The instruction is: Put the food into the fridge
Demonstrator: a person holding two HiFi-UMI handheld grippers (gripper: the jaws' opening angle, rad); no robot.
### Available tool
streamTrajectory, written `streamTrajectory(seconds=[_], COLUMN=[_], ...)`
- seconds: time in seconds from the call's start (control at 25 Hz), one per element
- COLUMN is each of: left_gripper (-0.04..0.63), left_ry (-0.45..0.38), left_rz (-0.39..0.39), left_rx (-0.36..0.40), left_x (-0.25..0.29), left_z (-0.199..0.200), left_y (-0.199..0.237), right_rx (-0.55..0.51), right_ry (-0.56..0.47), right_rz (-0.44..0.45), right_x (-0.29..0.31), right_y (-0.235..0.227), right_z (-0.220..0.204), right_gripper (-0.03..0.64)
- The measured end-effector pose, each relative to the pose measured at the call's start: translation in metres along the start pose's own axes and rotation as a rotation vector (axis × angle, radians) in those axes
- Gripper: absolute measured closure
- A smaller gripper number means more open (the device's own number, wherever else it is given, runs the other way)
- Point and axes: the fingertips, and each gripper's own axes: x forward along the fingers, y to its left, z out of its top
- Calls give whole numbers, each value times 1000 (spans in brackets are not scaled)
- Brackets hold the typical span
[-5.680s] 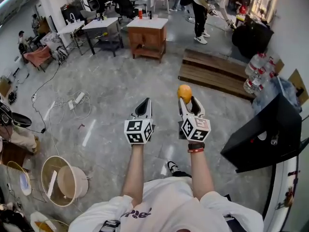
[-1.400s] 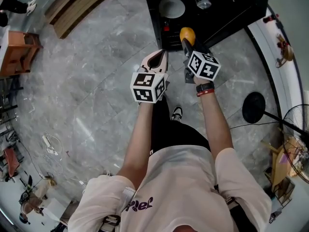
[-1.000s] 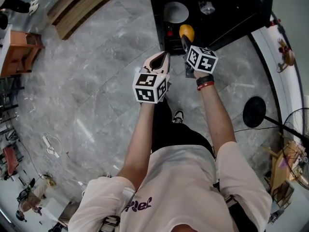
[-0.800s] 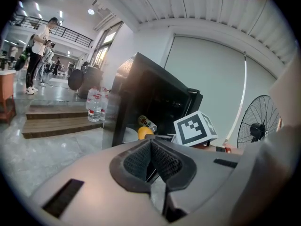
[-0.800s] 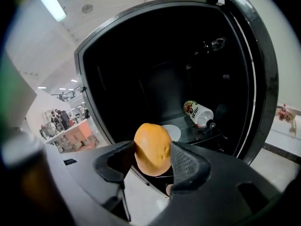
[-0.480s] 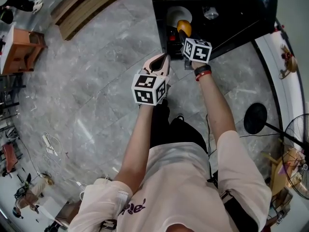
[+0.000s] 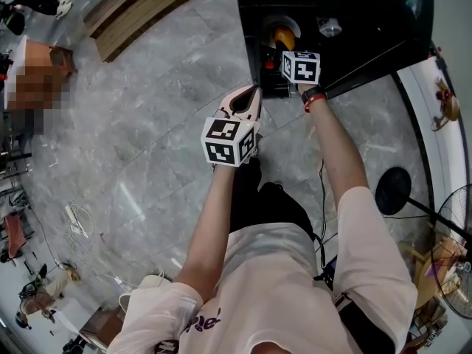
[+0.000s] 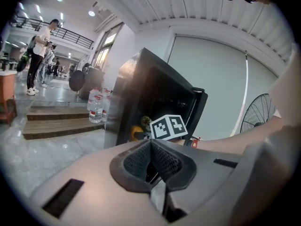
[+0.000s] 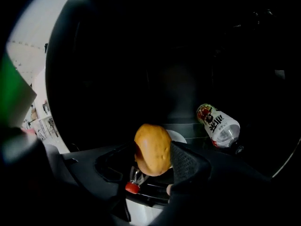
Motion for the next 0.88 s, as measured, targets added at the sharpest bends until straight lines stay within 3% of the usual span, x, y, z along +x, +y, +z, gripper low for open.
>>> streamTrajectory(seconds=[0.32, 0.88], left_gripper=[577, 577], left_ry=[-16, -43], left_rz=[11, 34], left_rx=[17, 20], left_x=[10, -2], left_z=[-8, -6], left_y=[11, 15], right_rx=[-110, -130], right_ry=[31, 76], right_rz=[5, 29], right_x=[39, 42], right_y=[-5, 0], right_z=[-7, -8], right_gripper=[365, 331])
